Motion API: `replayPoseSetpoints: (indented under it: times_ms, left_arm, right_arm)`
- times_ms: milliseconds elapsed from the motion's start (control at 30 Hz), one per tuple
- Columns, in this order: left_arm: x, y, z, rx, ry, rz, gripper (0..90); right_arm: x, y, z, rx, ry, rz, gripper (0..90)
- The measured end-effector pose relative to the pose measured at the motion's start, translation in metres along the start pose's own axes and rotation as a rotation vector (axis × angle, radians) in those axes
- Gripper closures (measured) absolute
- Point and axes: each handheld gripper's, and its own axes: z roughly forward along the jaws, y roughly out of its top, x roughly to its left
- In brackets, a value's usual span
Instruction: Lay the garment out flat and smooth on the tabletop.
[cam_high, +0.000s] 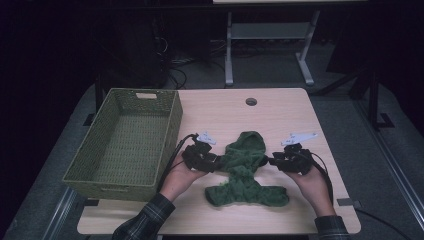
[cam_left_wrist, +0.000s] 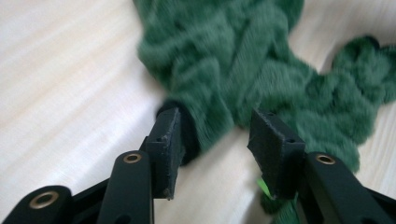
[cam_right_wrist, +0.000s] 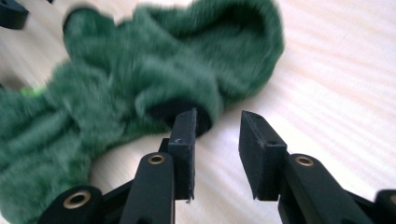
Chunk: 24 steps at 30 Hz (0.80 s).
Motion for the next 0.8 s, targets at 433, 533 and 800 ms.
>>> replayPoseSetpoints:
  times_ms: [433,533,800]
  left_arm:
    - [0.04,0.05,0.055,0.009,0.018,-0.01,57.9]
    - [0.044,0.05,0.068,0.03,0.001,-0.002,57.7]
    - [0.042,0.045,0.086,0.095,-0.027,0.028,62.8]
  right_arm:
    - [-0.035,0.032,0.034,0.019,-0.005,0.08,62.7]
    - [-0.041,0.032,0.044,0.05,-0.001,0.1,61.7]
    - [-0.042,0.029,0.067,0.104,0.043,0.133,64.1]
